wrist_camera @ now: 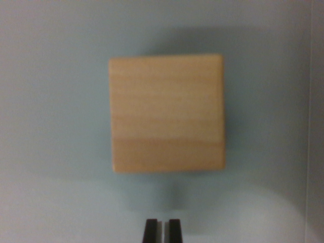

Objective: Push wooden cube

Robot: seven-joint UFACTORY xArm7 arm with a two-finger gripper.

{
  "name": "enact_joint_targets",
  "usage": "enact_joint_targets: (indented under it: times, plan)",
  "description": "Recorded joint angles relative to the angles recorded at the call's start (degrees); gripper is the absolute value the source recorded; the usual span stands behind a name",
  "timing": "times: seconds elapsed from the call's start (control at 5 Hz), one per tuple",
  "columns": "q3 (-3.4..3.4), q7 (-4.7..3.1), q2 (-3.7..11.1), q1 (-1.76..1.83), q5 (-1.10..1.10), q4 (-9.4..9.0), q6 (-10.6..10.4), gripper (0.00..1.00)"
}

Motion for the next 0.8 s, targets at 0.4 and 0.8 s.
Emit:
enact_joint_targets:
  times: [0.4,0.8]
  plan:
    - [0.20,0.23,1.49,0.10,0.18,2.33,0.86,1.00]
    - [0.40,0.47,3.00,0.19,0.36,4.70,1.73,1.00]
